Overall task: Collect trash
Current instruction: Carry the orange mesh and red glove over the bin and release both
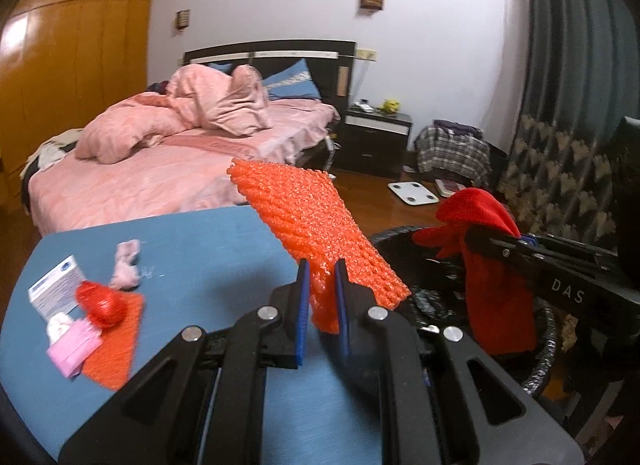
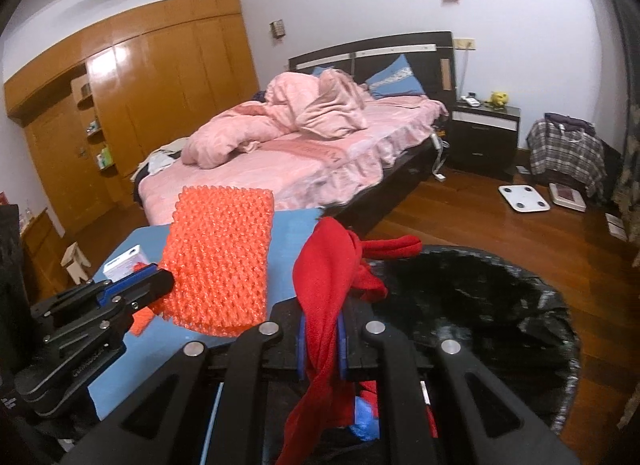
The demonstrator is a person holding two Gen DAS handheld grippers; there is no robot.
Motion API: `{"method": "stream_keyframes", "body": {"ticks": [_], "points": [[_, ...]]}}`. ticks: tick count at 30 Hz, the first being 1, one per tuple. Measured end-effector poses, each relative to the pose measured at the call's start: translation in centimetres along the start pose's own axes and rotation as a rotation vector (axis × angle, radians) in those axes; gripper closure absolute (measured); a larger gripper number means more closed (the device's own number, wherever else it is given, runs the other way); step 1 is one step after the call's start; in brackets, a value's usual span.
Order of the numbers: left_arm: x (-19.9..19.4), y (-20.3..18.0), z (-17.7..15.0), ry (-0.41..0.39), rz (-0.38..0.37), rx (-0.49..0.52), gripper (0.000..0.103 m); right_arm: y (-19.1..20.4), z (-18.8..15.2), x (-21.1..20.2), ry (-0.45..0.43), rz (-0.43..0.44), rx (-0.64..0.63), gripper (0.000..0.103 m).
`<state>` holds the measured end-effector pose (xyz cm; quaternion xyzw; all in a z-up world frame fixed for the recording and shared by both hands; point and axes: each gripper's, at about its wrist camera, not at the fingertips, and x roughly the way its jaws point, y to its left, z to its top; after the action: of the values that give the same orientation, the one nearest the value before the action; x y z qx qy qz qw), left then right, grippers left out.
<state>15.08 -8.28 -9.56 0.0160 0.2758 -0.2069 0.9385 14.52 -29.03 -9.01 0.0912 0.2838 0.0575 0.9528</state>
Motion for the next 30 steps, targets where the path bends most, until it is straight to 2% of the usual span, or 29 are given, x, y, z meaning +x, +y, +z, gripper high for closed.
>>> {"method": "stream_keyframes", "body": {"ticks": [11,19,22,24,25,28,29,30], "points": [[4.2,-4.7,-0.4,0.067,-0.098,0.049,0.091,-4.6,-1.1,-0.1,0.026,-0.074,0.034,0.091],[6.4,-6.3,-0.6,0.096,-0.120,0.073,0.091,-7.0,-2.0,0.3,0.052,-0.106,0.055,0.091],[6.9,-6.9,-0.6,0.102,-0.125,0.082,0.086,-7.7,-2.2,0.7,0.064,-0.118,0.057,0.091],[7.1,-7.1,-0.7,0.106,-0.128,0.085,0.085,-8.2,-2.4,0.9,0.081,-0.129,0.058,0.086],[7.1,-7.1,-0.7,0.108,-0.129,0.084,0.082,-8.3,-2.5,0.9,0.088,-0.132,0.057,0.079],[7.3,-7.3,-0.7,0.112,-0.125,0.084,0.066,-8.8,-2.9,1.1,0.104,-0.148,0.059,0.064],[7.4,-7.2,-0.8,0.113,-0.124,0.081,0.065,-9.0,-3.1,1.1,0.108,-0.156,0.061,0.057],[7.3,-7.1,-0.9,0.116,-0.122,0.077,0.065,-9.2,-3.1,1.1,0.110,-0.160,0.063,0.054]]}}
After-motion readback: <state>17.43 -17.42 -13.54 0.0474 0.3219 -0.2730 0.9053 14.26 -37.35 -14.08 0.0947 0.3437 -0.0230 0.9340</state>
